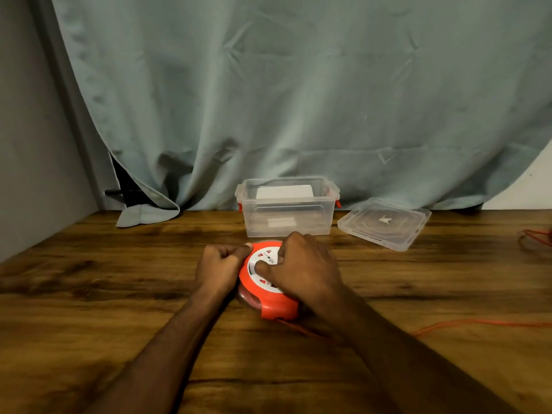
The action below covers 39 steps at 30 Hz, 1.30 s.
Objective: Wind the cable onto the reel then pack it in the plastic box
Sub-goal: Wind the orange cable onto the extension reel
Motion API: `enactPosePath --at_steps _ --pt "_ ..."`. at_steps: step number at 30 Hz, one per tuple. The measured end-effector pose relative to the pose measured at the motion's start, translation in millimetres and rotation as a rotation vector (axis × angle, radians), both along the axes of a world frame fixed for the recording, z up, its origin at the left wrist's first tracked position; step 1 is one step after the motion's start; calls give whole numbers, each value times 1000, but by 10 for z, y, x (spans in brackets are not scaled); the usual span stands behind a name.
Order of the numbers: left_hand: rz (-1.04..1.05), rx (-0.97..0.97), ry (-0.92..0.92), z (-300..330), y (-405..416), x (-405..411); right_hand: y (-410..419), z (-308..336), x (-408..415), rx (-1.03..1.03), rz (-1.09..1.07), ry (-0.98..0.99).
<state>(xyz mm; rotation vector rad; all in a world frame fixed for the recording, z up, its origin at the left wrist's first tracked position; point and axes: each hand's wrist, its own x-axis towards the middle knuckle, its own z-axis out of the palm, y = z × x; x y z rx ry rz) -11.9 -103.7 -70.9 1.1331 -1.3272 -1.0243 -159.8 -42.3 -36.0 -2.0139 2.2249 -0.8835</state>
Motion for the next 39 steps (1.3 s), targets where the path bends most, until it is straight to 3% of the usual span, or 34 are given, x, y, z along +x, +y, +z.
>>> enactPosePath --at_steps 7,14,20,39 --pt "-44 -13 29 35 8 10 65 143 -87 -58 160 59" --pt "-129 45 16 50 41 19 149 343 -437 126 391 143" --pt "-106 51 50 80 74 -1 160 404 -501 181 447 157" --pt "-68 24 89 77 71 -24 114 234 -249 -24 258 312"
